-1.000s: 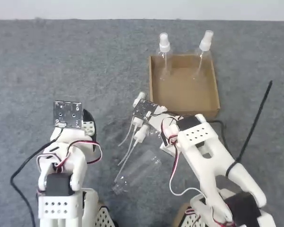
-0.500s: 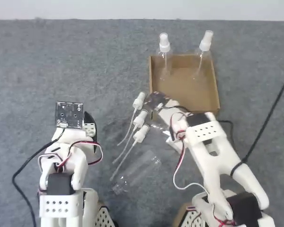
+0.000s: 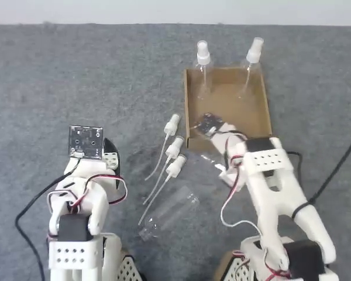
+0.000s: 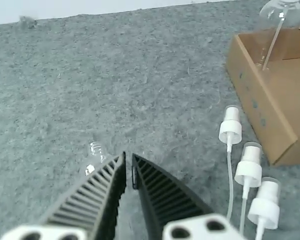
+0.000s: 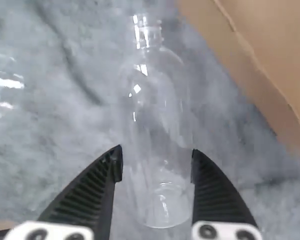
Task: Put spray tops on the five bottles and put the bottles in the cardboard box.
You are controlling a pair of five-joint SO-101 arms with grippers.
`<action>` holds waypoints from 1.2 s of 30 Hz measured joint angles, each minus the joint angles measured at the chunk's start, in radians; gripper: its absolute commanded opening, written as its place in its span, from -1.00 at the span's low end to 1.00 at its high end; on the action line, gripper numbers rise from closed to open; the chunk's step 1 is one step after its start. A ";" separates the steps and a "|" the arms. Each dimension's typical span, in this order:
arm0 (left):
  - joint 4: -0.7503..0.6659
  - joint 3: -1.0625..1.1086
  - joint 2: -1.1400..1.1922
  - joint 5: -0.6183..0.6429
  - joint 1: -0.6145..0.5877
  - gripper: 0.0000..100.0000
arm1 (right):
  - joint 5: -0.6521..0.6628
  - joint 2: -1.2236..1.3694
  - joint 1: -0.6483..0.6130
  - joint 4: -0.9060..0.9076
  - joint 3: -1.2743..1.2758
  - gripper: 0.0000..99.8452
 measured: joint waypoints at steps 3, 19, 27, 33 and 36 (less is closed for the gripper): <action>0.000 0.000 0.000 0.000 0.000 -0.98 | 0.026 0.000 0.078 0.006 0.000 -0.77; 0.000 0.014 0.000 0.000 0.000 -0.98 | 0.218 -0.267 0.413 0.091 0.173 -0.77; 0.000 0.014 0.000 -0.021 0.000 -0.98 | 0.259 -0.282 0.646 0.091 0.176 -0.77; 0.029 -0.041 0.000 -0.048 0.002 -0.98 | 0.267 -0.282 0.784 0.028 0.176 -0.76; 0.075 -0.104 0.006 -0.058 0.000 -0.98 | 0.265 -0.282 0.835 0.002 0.176 -0.76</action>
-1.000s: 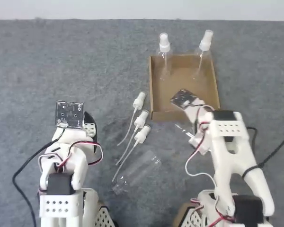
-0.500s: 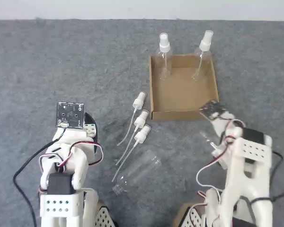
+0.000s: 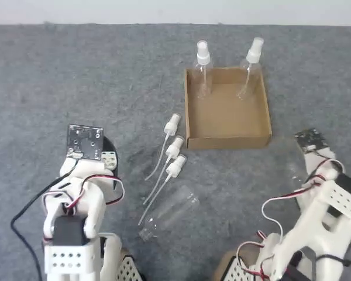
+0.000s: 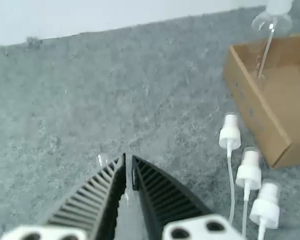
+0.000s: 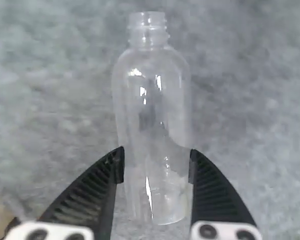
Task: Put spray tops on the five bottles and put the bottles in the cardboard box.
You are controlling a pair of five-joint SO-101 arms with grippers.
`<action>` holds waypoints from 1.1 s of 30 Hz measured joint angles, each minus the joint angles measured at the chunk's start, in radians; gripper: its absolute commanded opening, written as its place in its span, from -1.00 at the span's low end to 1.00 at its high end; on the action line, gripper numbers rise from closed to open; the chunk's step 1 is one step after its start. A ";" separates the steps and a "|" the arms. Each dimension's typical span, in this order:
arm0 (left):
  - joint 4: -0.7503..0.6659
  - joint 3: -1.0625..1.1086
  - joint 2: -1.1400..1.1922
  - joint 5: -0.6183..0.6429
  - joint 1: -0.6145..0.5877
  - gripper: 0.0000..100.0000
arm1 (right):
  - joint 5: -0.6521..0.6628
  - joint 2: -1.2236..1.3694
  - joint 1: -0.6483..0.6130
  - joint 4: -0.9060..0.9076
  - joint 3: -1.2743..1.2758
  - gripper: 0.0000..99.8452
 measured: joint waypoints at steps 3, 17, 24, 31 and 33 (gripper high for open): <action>0.034 -0.071 0.078 -0.061 0.000 -0.98 | -0.003 0.009 0.012 -0.017 -0.020 -0.76; 0.187 -0.700 1.013 -0.091 -0.107 -0.85 | -0.143 0.489 0.014 -0.074 -0.443 -0.76; 0.258 -0.987 1.372 -0.104 -0.084 -0.82 | -0.146 0.632 0.014 -0.157 -0.546 -0.76; 0.219 -1.115 1.565 -0.104 0.160 -0.65 | -0.146 0.647 0.014 -0.189 -0.552 -0.76; 0.173 -1.146 1.637 -0.084 0.209 -0.64 | -0.146 0.647 0.014 -0.189 -0.552 -0.76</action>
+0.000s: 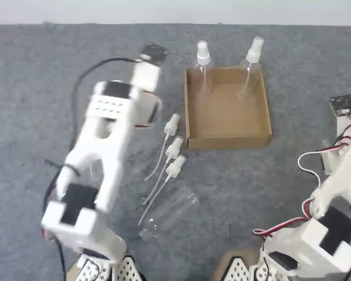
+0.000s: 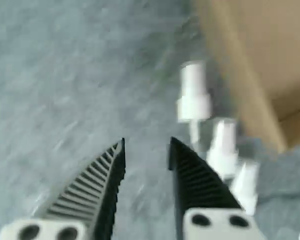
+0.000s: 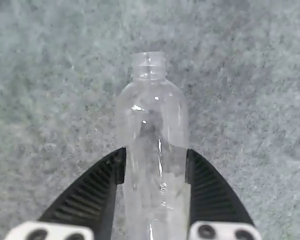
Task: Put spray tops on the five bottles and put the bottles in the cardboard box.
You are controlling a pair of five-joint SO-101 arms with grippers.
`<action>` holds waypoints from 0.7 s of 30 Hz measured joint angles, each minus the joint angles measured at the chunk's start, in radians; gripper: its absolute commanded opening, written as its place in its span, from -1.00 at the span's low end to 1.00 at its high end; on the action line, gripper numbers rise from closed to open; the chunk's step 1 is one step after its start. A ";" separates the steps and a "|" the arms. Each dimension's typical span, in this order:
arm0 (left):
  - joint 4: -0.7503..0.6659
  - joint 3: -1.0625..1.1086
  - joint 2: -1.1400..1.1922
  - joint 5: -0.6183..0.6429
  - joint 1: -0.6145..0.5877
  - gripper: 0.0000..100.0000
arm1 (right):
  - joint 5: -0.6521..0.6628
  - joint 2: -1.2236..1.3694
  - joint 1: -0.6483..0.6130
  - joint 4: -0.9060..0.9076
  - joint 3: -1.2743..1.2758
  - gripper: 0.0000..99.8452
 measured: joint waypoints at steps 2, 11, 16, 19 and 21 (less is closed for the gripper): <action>-0.029 -0.049 0.075 0.012 0.038 -0.66 | 0.000 0.000 0.000 0.000 0.000 -0.76; -0.043 -0.284 0.354 0.014 0.092 -0.68 | 0.000 0.000 0.000 0.000 0.000 -0.76; -0.043 -0.322 0.439 0.014 0.092 -0.68 | 0.000 0.000 0.000 0.000 0.000 -0.76; -0.043 -0.328 0.460 0.015 0.092 -0.73 | 0.000 0.000 0.000 0.000 0.000 -0.76; -0.043 -0.331 0.471 0.017 0.092 -0.80 | 0.000 0.000 0.000 0.000 0.000 -0.76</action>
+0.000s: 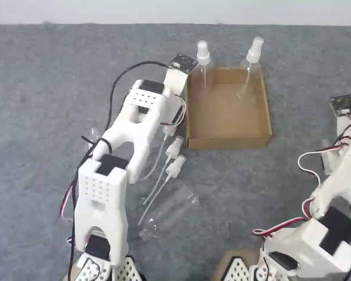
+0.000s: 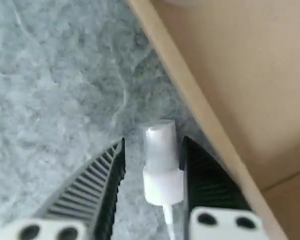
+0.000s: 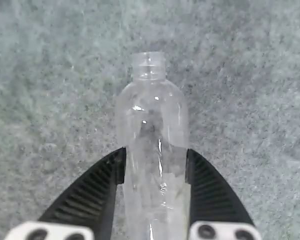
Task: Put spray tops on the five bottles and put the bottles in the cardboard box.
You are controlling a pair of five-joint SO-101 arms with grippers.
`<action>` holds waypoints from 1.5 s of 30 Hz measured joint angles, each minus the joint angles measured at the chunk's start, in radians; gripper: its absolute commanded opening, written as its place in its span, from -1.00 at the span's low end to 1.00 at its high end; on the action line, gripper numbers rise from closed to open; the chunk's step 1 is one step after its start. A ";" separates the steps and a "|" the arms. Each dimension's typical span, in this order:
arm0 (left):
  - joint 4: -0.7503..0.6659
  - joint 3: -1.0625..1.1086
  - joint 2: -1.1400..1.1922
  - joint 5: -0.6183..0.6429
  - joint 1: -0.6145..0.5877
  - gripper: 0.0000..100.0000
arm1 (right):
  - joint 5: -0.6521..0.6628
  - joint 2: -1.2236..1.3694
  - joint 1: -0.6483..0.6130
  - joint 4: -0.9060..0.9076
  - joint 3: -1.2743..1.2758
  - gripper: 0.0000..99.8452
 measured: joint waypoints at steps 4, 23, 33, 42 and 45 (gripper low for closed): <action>0.000 0.000 0.015 -0.002 0.000 -0.92 | 0.000 0.000 0.000 0.000 0.000 -0.76; 0.216 0.000 -0.319 0.064 -0.046 -0.98 | -0.002 0.005 -0.025 0.009 0.003 -0.53; 0.130 0.474 -0.779 0.066 -0.133 -0.98 | -0.130 0.023 -0.149 0.048 0.017 -0.53; -0.008 0.905 -1.142 0.066 -0.199 -0.98 | -0.158 0.023 -0.184 0.239 -0.164 -0.53; -0.054 0.993 -1.200 0.066 -0.199 -0.98 | -0.155 0.023 -0.196 0.310 -0.242 -0.53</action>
